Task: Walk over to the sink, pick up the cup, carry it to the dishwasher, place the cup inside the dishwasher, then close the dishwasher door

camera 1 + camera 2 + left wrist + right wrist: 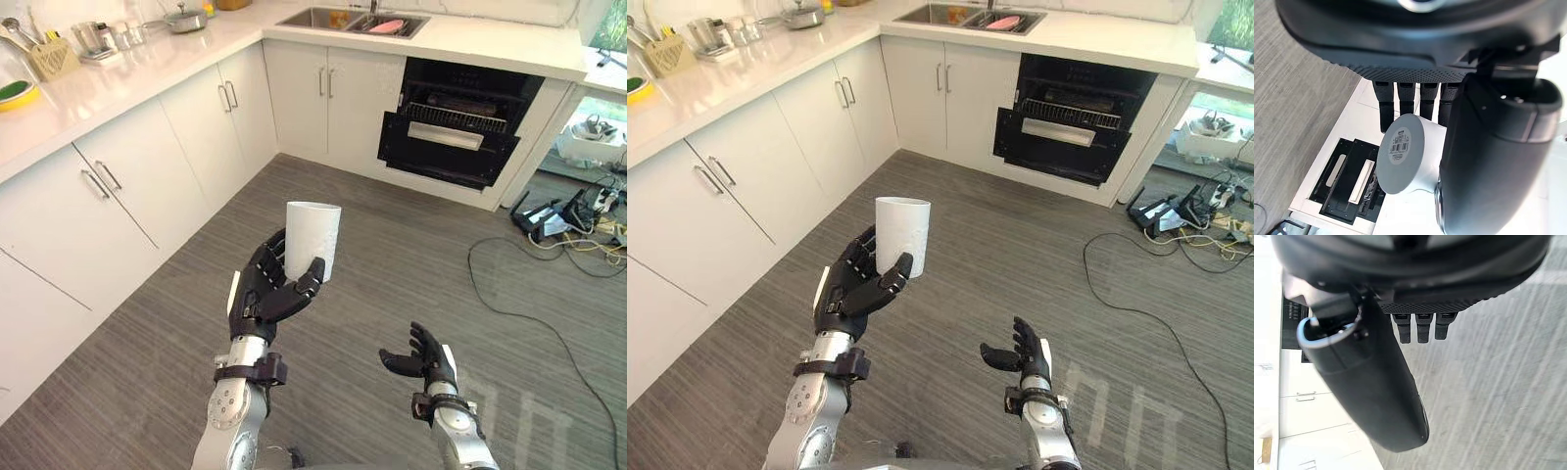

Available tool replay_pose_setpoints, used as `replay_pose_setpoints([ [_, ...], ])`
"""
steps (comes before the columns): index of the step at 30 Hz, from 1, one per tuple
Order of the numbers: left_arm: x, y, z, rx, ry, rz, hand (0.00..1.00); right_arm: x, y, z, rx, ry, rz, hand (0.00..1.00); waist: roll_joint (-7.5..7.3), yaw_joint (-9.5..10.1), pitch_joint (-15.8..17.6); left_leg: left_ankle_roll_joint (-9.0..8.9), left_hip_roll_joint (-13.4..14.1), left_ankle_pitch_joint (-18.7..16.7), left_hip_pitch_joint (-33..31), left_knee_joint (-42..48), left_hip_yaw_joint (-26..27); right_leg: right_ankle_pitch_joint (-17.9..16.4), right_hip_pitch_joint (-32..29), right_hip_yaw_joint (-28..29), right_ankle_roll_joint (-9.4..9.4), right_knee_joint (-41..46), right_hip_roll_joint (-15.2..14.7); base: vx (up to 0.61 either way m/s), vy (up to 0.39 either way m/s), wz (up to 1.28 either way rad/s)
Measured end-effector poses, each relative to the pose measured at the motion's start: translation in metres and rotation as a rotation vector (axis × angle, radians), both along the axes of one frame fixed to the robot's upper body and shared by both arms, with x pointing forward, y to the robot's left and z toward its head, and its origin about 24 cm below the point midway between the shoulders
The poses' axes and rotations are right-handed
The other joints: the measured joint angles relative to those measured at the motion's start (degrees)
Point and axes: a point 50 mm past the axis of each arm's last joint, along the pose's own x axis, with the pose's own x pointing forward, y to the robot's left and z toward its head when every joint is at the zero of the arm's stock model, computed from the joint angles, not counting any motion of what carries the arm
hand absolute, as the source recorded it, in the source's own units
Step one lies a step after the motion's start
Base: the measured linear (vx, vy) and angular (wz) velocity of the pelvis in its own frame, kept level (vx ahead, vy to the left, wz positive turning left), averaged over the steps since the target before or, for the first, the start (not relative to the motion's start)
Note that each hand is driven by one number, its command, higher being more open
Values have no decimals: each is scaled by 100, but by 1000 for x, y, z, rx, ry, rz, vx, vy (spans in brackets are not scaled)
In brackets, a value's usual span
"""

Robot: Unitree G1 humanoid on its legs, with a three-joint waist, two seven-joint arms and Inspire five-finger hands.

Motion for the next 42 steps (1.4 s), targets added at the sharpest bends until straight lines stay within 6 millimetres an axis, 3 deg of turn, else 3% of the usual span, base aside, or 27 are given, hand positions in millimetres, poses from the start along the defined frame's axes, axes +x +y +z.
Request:
replay_pose_setpoints([
  [2, 0, 0, 0, 8, 0, -8, 30, -2, 5, -2, 9, 16, 9, 90, -3, -91, 73, 51, -36, -74, 279, -125, -138, 433, -400, 405, -103, 964, 15, 370, 191, 32],
  [3, 0, 0, -1, 18, 5, -13, 30, -6, 9, -4, 20, 24, 14, 90, -21, -155, 115, 57, -26, -100, 524, -311, -300, 208, -561, 615, -145, 1231, 238, 266, 68, 50],
  [5, 0, 1, 0, 21, -1, -13, 30, -7, 10, -3, 15, 16, 21, 90, -21, -204, 118, 39, -4, -99, 802, -633, -485, -52, -896, 677, -342, 985, 575, 344, 42, 49],
  [8, 2, 0, 1, 26, -8, -21, 30, 0, 10, 7, 9, -34, 27, 90, 86, -311, 189, -19, 35, -121, 1250, -1013, -705, -119, -1485, 677, -405, 178, 998, 435, -21, 49],
  [9, 3, -1, 3, 27, -17, -25, 30, 3, 11, 11, 4, -55, 38, 90, 86, -349, 178, -134, 39, -192, 1365, -1055, -790, 131, -1636, 703, -391, -562, 1192, 445, -78, 69],
  [10, 5, -2, 5, 29, -27, -33, 30, 3, 13, 15, 0, -75, 53, 90, -9, -369, 163, -304, -12, -379, 1515, -1024, -862, 1058, -1642, 817, -549, -1215, 1274, 468, -94, 83],
  [11, 5, -4, 4, 30, -25, -39, 30, 0, 11, 16, -6, -82, 59, 90, 1, -428, 160, -380, -14, -501, 1596, -975, -964, 1351, -1590, 852, -595, -1116, 1281, 618, -129, 60],
  [12, 6, -10, -1, 6, -4, -43, 30, 1, 7, 19, -29, -87, 74, 90, 293, -358, 94, -475, 273, -590, 1660, -856, -1054, 1211, -1469, 609, -735, -986, 1417, 528, -120, 38],
  [13, 7, -13, 0, -2, -6, -48, 30, 2, 9, 23, -34, -108, 88, 90, 355, -302, 94, -530, 403, -564, 1603, -516, -1062, 1031, -1280, 517, -793, -1071, 1512, 612, -163, 23],
  [15, 8, -16, 1, -11, -7, -57, 30, 0, 15, 31, -39, -145, 113, 90, 361, -293, 137, -858, 672, -293, 1143, 916, -1057, 938, -792, 372, -912, -1329, 1639, 458, -170, 26],
  [16, 7, -17, 0, -14, -7, -60, 30, -2, 16, 35, -37, -162, 117, 90, 351, -278, 174, -901, 789, -80, 934, 1541, -1052, 916, -542, 373, -932, -1480, 1670, 498, -144, 9],
  [17, 4, -21, -1, -25, 2, -71, 30, -4, 21, 46, -27, -215, 120, 90, 350, -178, 190, -770, 1147, -133, 501, 2836, -717, 869, 139, 409, -974, -1912, 1740, 325, -72, -1],
  [19, 3, -24, 2, -37, -11, -84, 30, -2, 23, 56, -24, -272, 113, 90, 287, -115, 210, -650, 1309, -269, 101, 3098, -458, 801, 483, 463, -950, -2191, 1728, 291, -29, -10],
  [21, 3, -25, 7, -46, -36, -92, 30, 5, 23, 63, -28, -314, 111, 90, 336, -24, 188, -504, 1327, -431, -396, 2709, -420, 643, 647, 559, -949, -2316, 1718, 258, 72, -17],
  [23, 3, -25, 8, -48, -41, -90, 30, 9, 22, 60, -33, -304, 108, 90, 308, 17, 200, -448, 1109, -451, -670, 1770, -495, 547, 798, 638, -840, -2391, 1607, 224, 166, -13],
  [24, 3, -25, 8, -48, -41, -89, 30, 9, 20, 57, -36, -289, 101, 90, 296, 13, 209, -490, 865, -335, -809, 1019, -616, 456, 865, 671, -729, -2394, 1473, 267, 246, -9],
  [26, 3, -21, 7, -45, -37, -74, 30, 9, 16, 49, -44, -251, 89, 90, 287, 46, 213, -487, 539, 453, -903, 196, -763, 316, 949, 825, -512, -2383, 1257, 346, 310, -27],
  [27, 3, -17, 6, -42, -33, -56, 30, 8, 14, 45, -50, -228, 89, 90, 292, 87, 208, -164, 403, 1000, -741, 17, -693, 224, 989, 978, -313, -2359, 1181, 391, 311, -34],
  [30, 6, -7, 7, -29, -34, -8, 30, 10, 21, 43, -31, -220, 101, 90, 150, 83, 279, 64, 280, 319, -867, 699, -459, 59, 976, 1219, -59, -2113, 891, 364, 319, -26],
  [32, 5, -4, 5, -11, -23, -7, 30, 11, 24, 43, -21, -222, 99, 90, 62, 84, 308, 157, 123, 100, -652, 639, -331, 17, 554, 1347, 62, -1044, 744, 344, 279, -19],
  [33, 4, -2, 3, 8, -16, -16, 30, 11, 27, 41, -12, -218, 99, 90, -36, 63, 314, 243, -39, 32, -338, 444, -259, 141, 176, 1393, 362, -31, 559, 442, 232, 1],
  [35, 1, 0, 1, 23, -4, -18, 30, 11, 31, 39, -4, -208, 105, 90, -76, -23, 307, 312, -160, -49, 183, 114, -254, 77, -204, 1356, 275, 1056, 523, 397, 156, 2],
  [37, 1, 0, 2, 27, -12, -18, 30, 14, 36, 40, 5, -216, 119, 90, -79, -41, 289, 303, -140, -58, 706, -393, -246, -79, -811, 1054, -15, 1389, 725, 314, 40, -7],
  [40, 1, 0, 2, 29, -14, -21, 30, 20, 39, 44, -4, -237, 140, 90, -69, -107, 295, 216, -74, -85, 1063, -731, -230, -194, -1352, 533, -259, 724, 830, 340, -16, -6],
  [41, 1, 0, 2, 33, -13, -23, 30, 22, 40, 45, -4, -242, 145, 90, -58, -158, 302, 128, -26, -113, 1254, -901, -237, -175, -1509, 333, -335, 140, 924, 379, -54, 1],
  [42, 1, -1, 2, 33, -17, -29, 30, 22, 40, 46, -5, -243, 145, 90, -56, -192, 302, -11, 42, -191, 1413, -989, -243, 102, -1625, 182, -486, -603, 1038, 386, -70, 7],
])
